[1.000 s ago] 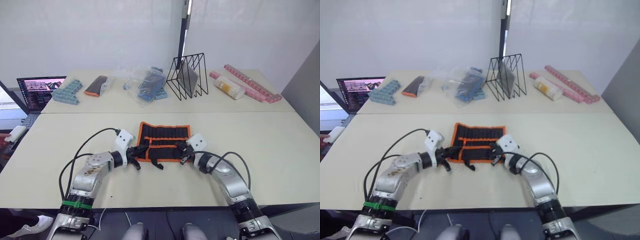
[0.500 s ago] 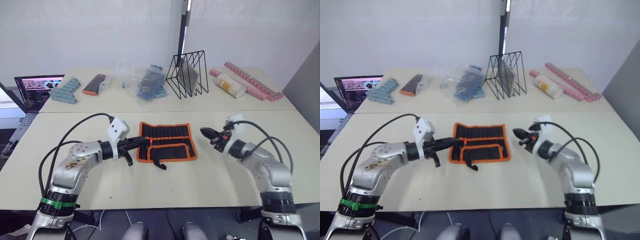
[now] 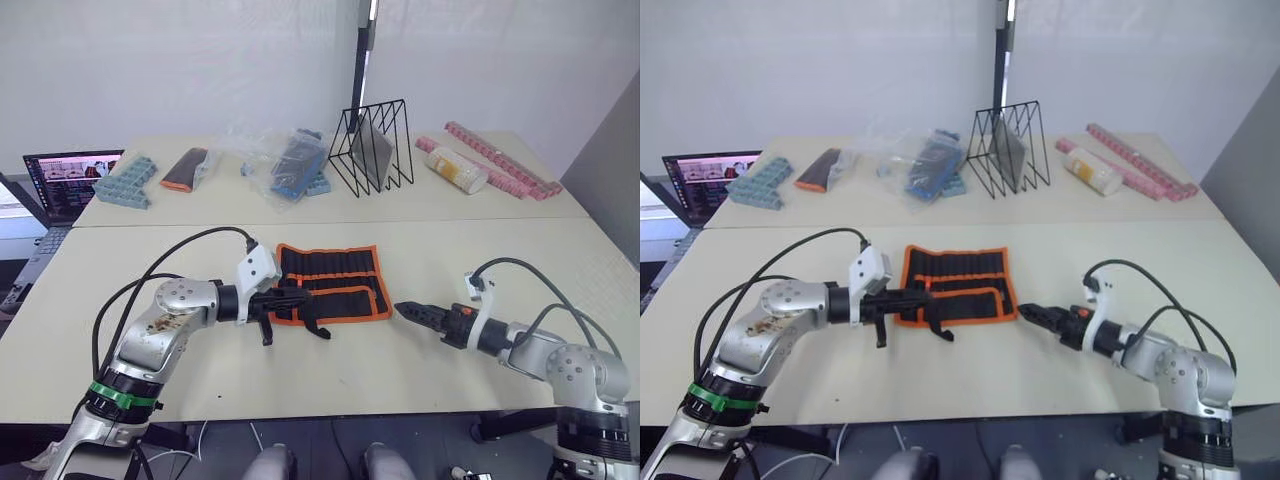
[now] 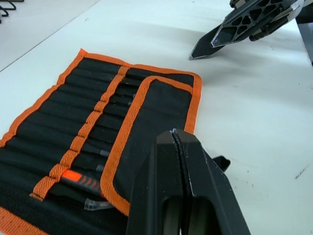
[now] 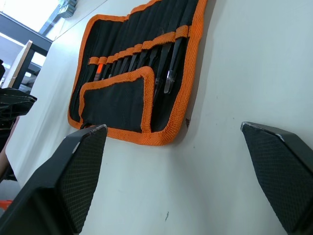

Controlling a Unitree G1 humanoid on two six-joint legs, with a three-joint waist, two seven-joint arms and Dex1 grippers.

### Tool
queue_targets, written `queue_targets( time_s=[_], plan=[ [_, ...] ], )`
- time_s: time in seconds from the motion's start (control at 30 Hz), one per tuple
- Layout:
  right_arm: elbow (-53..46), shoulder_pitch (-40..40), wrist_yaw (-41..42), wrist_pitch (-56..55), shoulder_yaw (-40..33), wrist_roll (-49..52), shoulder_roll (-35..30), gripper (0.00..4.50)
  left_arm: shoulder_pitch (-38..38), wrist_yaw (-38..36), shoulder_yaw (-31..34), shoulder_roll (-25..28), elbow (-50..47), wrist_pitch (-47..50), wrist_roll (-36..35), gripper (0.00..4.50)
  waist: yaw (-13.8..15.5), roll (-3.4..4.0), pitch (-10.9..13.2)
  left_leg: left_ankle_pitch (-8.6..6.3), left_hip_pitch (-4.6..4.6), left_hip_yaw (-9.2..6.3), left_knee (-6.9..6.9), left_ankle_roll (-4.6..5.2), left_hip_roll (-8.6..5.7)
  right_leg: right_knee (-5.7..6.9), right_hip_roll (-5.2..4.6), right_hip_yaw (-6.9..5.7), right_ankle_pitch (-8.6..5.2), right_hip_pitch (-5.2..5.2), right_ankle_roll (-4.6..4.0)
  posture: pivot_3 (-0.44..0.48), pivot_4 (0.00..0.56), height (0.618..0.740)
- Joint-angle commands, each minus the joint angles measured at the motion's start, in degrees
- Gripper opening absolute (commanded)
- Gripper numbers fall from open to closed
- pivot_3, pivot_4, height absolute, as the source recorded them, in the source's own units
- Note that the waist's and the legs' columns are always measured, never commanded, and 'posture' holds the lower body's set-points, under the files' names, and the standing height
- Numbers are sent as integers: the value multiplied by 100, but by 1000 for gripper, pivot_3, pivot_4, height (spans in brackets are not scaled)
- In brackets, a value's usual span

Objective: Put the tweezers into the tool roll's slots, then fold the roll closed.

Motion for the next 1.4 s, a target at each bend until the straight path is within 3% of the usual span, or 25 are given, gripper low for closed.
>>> queue_targets(
  time_s=[0.03,0.27,0.83,0.97,1.27,1.3,1.4],
  plan=[
    [-131,-49,-179,272,-7,190,76,4473,89,-124,310,249,-236,101,-184,0,-6,0,0,0,0,0,0,0,1,0,1,0,0,0,0,0,150,740],
    [309,-280,-382,324,109,166,446,4473,484,-88,600,584,-529,202,-268,0,-56,-1,0,0,9,1,-1,0,7,1,6,2,0,4,0,0,150,740],
    [1292,-1041,-387,289,209,1,946,4473,925,430,901,490,-954,508,-388,0,-100,-1,0,0,13,1,-2,0,10,6,8,3,0,2,-1,0,150,740],
    [1511,-1164,-310,216,163,29,985,3334,1013,493,898,494,-1015,522,-421,0,-116,0,0,0,13,1,-2,0,10,6,8,4,0,2,-1,0,150,740],
    [1620,-1091,-275,35,64,-36,961,201,1015,671,1099,417,-1003,704,-667,0,-132,-2,-1,0,21,1,-4,0,9,5,4,4,1,11,-1,0,150,740],
    [1568,-1061,-284,48,7,-3,930,11,1012,685,1112,408,-1008,720,-686,0,-131,-2,-1,0,29,1,-4,0,9,3,4,4,1,22,-1,0,150,740],
    [1406,-973,-327,149,-176,121,829,11,1042,712,1085,410,-1010,717,-701,0,-76,-1,0,-2,50,1,-5,1,6,-7,0,-1,0,51,0,0,150,740]
  ],
)
